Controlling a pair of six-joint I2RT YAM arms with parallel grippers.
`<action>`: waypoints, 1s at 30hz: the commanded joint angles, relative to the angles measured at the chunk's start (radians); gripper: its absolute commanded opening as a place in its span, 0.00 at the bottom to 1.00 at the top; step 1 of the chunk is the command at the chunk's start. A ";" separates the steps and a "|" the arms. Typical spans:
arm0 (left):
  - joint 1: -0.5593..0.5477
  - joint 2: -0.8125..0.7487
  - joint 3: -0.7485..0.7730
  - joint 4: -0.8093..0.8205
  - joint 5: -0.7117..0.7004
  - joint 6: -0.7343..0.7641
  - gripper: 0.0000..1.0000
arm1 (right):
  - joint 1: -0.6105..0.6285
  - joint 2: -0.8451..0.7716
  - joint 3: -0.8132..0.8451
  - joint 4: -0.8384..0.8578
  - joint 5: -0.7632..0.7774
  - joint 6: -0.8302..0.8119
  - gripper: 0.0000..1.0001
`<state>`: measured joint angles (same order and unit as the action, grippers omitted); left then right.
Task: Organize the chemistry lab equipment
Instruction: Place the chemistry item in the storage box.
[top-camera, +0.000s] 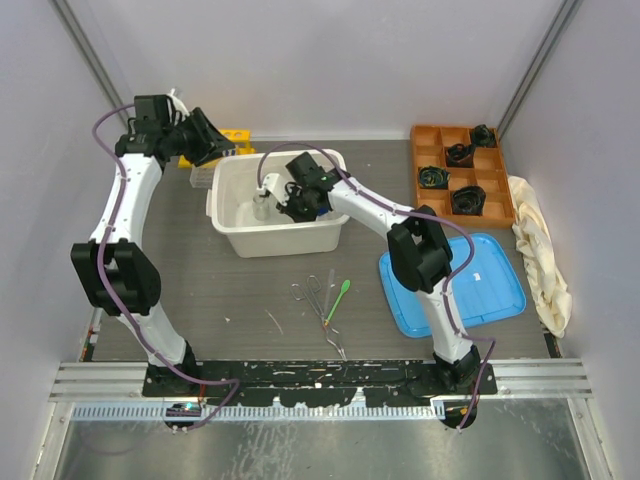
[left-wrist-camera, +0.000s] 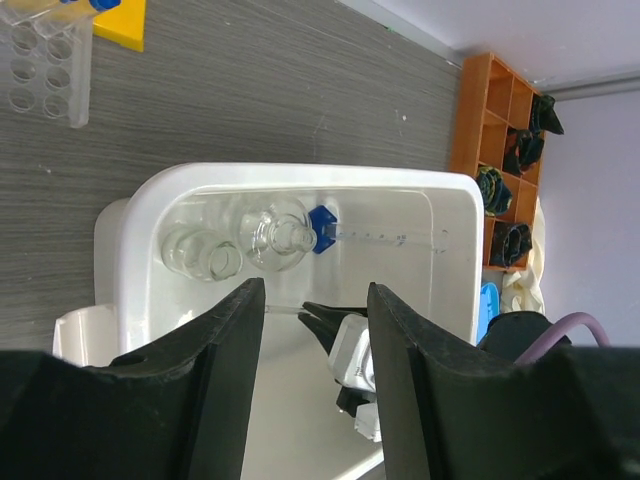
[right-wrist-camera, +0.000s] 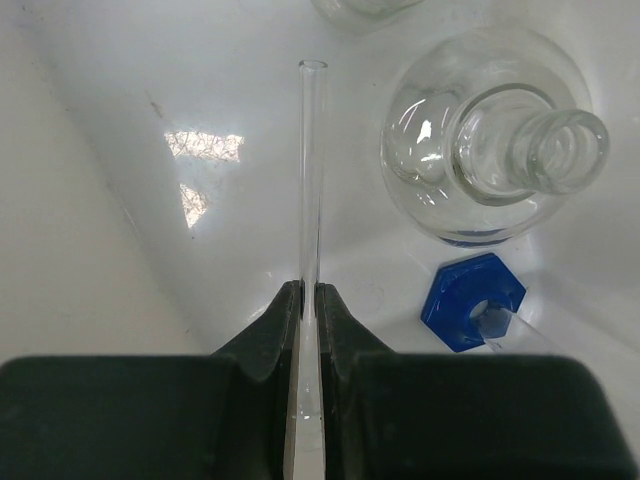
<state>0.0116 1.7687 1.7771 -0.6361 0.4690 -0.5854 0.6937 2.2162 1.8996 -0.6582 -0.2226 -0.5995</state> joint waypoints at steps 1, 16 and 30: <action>0.015 -0.050 0.005 0.031 0.023 0.021 0.47 | 0.003 0.002 0.023 0.041 -0.005 0.013 0.01; 0.034 -0.093 -0.060 0.028 0.019 0.039 0.48 | 0.001 0.042 0.009 0.052 0.030 0.033 0.02; 0.041 -0.116 -0.079 0.023 0.014 0.041 0.52 | 0.003 0.069 -0.007 0.065 0.049 0.050 0.08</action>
<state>0.0425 1.7008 1.7035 -0.6399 0.4686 -0.5591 0.6941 2.2787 1.8977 -0.6205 -0.1837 -0.5690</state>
